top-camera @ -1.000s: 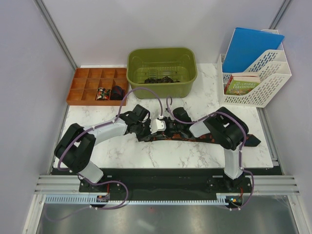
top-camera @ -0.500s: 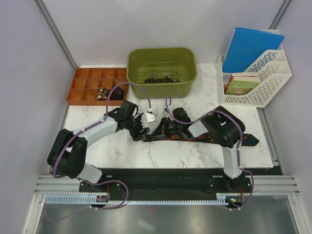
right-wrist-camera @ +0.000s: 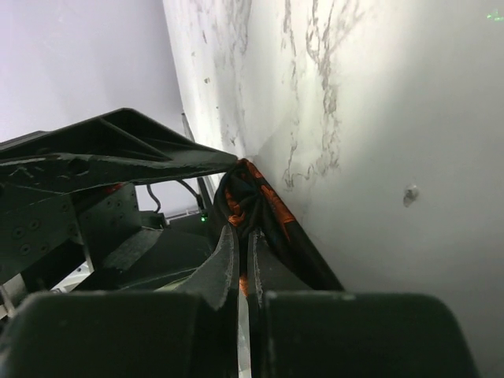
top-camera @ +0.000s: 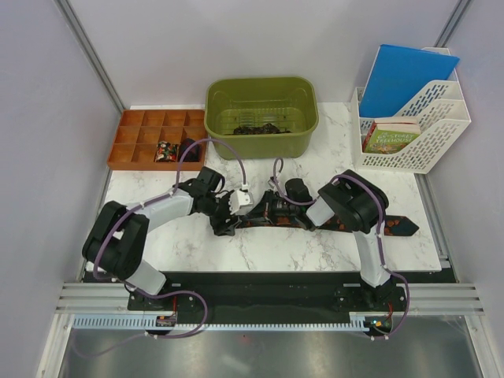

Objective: Roll the ties
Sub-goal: Roll the tie at the center of the board.

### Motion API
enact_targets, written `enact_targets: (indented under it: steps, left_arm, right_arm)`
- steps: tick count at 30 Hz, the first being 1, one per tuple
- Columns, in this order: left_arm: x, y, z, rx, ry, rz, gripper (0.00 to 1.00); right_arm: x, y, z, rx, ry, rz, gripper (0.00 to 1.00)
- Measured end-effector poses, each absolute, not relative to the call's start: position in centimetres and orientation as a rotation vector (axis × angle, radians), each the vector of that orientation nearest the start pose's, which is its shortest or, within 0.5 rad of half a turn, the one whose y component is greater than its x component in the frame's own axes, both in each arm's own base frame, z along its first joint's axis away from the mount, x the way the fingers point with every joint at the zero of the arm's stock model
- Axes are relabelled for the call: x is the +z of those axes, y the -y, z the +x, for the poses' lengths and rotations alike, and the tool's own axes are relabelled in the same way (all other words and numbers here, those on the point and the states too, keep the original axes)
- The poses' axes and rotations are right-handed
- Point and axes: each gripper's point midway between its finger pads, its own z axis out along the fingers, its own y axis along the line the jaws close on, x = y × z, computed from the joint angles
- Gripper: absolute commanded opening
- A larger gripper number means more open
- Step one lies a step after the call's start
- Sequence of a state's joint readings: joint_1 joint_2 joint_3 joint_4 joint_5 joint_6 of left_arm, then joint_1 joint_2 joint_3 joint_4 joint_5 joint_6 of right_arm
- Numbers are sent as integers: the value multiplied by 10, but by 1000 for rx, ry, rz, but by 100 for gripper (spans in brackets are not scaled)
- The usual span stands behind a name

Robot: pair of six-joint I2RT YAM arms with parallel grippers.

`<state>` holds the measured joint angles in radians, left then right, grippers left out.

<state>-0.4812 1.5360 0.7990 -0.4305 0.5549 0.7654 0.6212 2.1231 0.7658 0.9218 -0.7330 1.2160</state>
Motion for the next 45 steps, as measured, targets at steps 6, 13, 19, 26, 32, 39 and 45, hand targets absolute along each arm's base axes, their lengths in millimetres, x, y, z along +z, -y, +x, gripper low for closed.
enact_targets:
  steps: [6,13,19,26,32,39,45]
  left_arm:
    - [22,205,242,-654,-2016,1639,69]
    - [26,207,258,-622,-1991,1577,77]
    - [47,199,275,-614,-1936,1493,83]
    - [40,211,261,-703,-1902,1551,74]
    - [24,217,250,-750,-1931,1621,64]
    - [23,220,257,-729,-1948,1633,39]
    - [27,222,257,-634,-1988,1688,29]
  right_arm:
    - [27,-365,261,1795,-2395,162,0]
    - [27,-364,261,1798,-2381,161,0]
    - [27,-364,261,1797,-2380,157,0]
    - [28,-364,261,1800,-2376,152,0]
    - [28,-364,261,1809,-2365,148,0]
    - [30,-365,262,1831,-2339,151,0]
    - [30,-366,264,1833,-2328,159,3]
